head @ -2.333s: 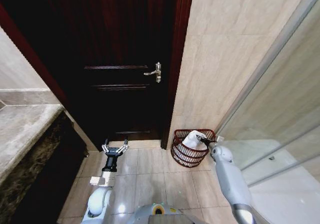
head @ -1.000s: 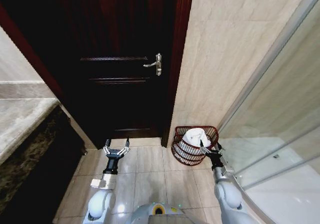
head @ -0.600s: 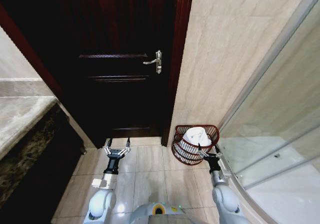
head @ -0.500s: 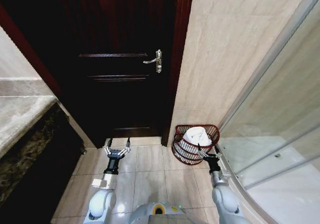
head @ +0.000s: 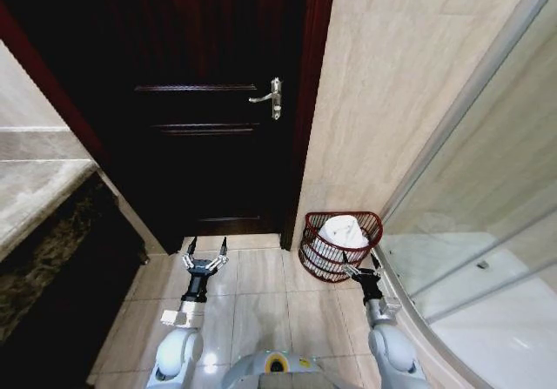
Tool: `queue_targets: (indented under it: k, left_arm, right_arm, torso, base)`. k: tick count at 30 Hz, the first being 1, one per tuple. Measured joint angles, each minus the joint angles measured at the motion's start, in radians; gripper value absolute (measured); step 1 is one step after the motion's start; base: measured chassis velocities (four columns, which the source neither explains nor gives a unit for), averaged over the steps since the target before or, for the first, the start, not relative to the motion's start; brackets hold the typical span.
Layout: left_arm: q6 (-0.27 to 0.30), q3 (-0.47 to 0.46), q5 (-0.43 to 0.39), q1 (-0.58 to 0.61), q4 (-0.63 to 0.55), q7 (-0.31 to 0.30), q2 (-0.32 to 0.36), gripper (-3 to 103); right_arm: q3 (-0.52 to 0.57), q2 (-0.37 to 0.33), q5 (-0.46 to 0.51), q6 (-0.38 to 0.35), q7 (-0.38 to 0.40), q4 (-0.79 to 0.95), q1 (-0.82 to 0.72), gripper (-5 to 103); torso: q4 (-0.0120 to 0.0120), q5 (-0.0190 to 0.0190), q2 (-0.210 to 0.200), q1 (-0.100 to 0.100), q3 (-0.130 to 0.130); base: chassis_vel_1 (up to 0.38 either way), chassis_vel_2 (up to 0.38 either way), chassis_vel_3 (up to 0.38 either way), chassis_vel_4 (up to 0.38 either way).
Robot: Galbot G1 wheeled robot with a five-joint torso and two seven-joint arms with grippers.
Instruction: Discard the used towel into the hamper.
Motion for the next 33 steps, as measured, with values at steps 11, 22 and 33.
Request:
queue_targets:
  k: [11,22,33]
  left_arm:
    - [-0.003,0.0,0.004,0.007,-0.005,0.0,0.0,100]
    - [-0.015,0.0,0.037,0.017,-0.007,-0.001,-0.002,100]
    - [-0.036,-0.002,0.071,0.018,-0.001,0.013,-0.005,100]
  right_arm:
    - [0.0,-0.001,0.004,0.006,0.001,0.005,-0.013,100]
    - [-0.004,0.008,0.004,0.01,0.0,0.017,-0.022,100]
    - [-0.006,0.016,0.002,0.029,-0.001,0.014,-0.026,100]
  torso:
    - [0.0001,-0.0001,-0.049,-0.022,-0.025]
    - [0.0001,-0.0001,-0.095,-0.045,-0.05]
    - [0.0001,0.0,-0.133,-0.062,-0.07]
  base:
    - [0.11,-0.116,-0.123,0.114]
    - [0.08,-0.088,-0.077,0.08]
    - [0.038,-0.093,-0.096,0.028]
